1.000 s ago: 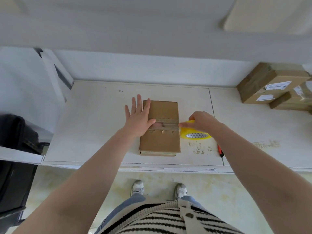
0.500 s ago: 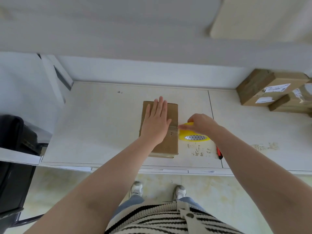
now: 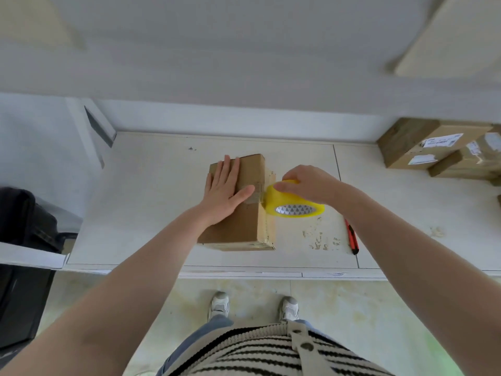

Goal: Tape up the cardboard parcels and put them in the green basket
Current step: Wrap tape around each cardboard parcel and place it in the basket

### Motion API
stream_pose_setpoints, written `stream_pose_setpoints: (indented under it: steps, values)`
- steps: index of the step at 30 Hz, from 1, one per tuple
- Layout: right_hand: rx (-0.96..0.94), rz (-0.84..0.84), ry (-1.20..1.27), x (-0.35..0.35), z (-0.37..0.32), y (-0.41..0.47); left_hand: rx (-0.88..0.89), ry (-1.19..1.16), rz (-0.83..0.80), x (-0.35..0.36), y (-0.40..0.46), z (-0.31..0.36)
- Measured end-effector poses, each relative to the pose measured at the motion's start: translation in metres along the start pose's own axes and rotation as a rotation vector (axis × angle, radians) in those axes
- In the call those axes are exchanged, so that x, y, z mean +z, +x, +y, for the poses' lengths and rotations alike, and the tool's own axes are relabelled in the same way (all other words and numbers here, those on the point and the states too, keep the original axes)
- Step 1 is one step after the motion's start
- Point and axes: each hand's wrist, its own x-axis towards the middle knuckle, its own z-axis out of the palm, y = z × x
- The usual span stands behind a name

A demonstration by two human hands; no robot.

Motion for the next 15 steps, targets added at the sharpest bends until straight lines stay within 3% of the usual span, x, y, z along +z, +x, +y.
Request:
stream_pose_setpoints:
  steps: [5,10,15]
  values:
    - [0.001,-0.046,-0.074,-0.001,-0.030,0.001,-0.252,-0.106,-0.017,-0.004,0.000,0.014]
    - [-0.007,-0.128,0.080,-0.012,-0.035,-0.006,-0.259,-0.156,-0.024,-0.008,-0.003,0.007]
    - [0.029,0.027,-0.176,-0.016,-0.035,-0.008,-0.249,-0.205,-0.006,-0.008,-0.003,0.002]
